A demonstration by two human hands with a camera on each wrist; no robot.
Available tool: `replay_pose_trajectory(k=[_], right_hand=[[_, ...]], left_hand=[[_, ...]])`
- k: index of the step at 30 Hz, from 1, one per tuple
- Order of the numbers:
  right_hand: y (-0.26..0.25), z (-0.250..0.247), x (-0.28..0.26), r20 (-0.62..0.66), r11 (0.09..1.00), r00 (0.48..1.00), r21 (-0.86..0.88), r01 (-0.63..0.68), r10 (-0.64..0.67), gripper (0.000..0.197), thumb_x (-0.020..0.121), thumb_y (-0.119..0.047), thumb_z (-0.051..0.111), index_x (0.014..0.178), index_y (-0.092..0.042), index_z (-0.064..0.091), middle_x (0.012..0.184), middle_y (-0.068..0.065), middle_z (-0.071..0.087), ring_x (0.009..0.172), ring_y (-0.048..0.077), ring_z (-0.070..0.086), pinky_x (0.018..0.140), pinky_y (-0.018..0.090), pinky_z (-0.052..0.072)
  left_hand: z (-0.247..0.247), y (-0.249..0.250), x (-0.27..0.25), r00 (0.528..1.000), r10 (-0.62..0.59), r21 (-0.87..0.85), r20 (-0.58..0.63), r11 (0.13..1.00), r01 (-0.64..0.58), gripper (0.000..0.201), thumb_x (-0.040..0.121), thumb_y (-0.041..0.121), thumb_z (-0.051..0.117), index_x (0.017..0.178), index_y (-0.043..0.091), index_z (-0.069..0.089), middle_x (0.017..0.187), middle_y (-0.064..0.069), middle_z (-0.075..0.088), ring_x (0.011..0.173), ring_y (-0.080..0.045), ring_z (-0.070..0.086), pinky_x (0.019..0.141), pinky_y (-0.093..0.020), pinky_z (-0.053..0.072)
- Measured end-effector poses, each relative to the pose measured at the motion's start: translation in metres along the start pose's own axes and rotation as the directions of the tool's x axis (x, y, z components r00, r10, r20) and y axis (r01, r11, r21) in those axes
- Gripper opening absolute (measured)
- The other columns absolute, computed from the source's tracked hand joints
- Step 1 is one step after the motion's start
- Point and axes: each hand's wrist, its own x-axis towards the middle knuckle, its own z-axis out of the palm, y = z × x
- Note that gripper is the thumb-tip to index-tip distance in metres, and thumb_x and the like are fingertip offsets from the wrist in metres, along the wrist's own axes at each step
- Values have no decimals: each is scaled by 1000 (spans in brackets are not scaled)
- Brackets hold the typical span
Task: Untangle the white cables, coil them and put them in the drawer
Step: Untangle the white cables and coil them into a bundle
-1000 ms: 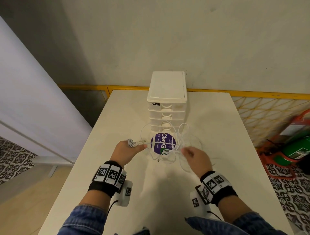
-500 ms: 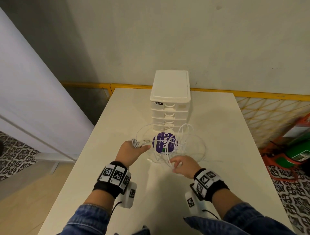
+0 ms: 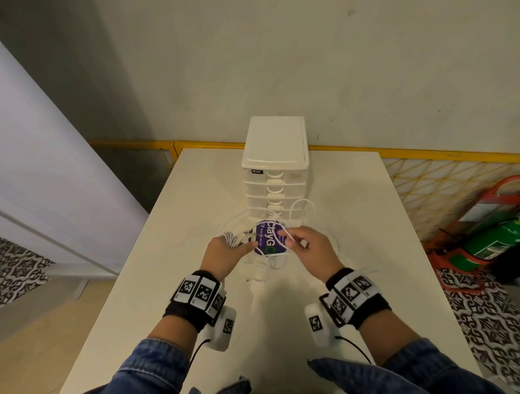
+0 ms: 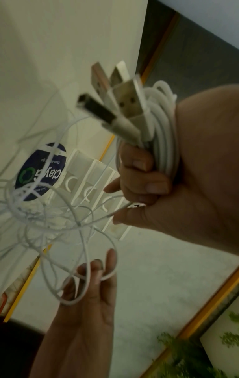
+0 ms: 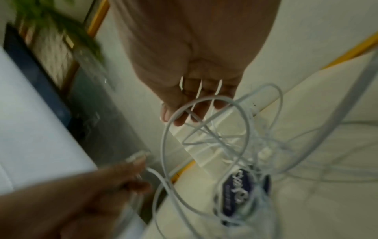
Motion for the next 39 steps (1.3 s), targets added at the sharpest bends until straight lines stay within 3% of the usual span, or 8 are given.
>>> replay_pose_trajectory(k=[8,16,21,24,27,31,36,39], right_hand=[[-66,-14,-1,224,945,959,313,97,-173,5,85,-2,63,84,-6,66,83,0,65,71,2,58,66,15,45],[-71,-30,0,-26,895,987,418,153,-157,20,97,-10,43,103,-13,61,63,5,59,61,19,57,72,22,49],[-77,-51,1,-244,827,955,493,270,-167,18,99,-6,36,98,-15,52,81,1,69,62,21,64,67,22,51],[-74,-71,5,-418,783,899,514,350,-127,17,99,-6,34,99,-16,48,81,-1,69,58,18,62,63,26,51],[-61,-86,9,-541,741,841,555,378,-24,18,100,-7,35,101,-19,47,78,-1,64,56,16,58,63,27,48],[-45,-68,6,-422,830,904,527,183,68,22,97,-3,39,101,-20,52,63,-1,56,54,15,50,57,23,45],[-14,-32,2,-168,969,975,221,-106,144,18,96,-19,49,86,-25,63,55,-2,52,49,8,46,57,23,42],[4,-29,0,-146,957,955,169,-234,259,23,98,-10,41,106,-17,62,63,0,61,50,9,52,57,28,45]], left_hand=[[11,17,-4,987,-29,-221,157,973,64,46,78,24,76,52,18,39,43,2,36,39,-13,27,42,-22,24],[7,0,4,994,-99,-55,56,993,102,33,79,14,73,59,11,47,45,-1,43,31,-8,32,36,-17,28],[-14,-13,8,994,-101,208,-34,972,106,30,82,21,71,64,11,49,70,-9,56,67,-25,53,61,-30,41],[-36,-32,13,979,-182,304,-92,931,201,40,86,23,67,114,-5,60,112,-21,62,105,-33,58,80,-30,40],[-52,-53,20,945,-285,245,-162,916,318,59,83,25,70,128,-8,52,122,-24,61,110,-37,58,85,-37,45],[-46,-52,22,953,-265,177,-147,941,289,63,79,26,76,125,-10,54,121,-29,61,112,-40,58,89,-43,49],[-19,-36,13,990,-136,184,-22,973,138,24,77,18,76,73,1,59,68,-7,58,73,-26,58,60,-28,39],[-9,-32,8,998,-64,198,22,979,58,23,78,17,75,68,6,57,64,-3,56,64,-20,54,55,-26,37]])
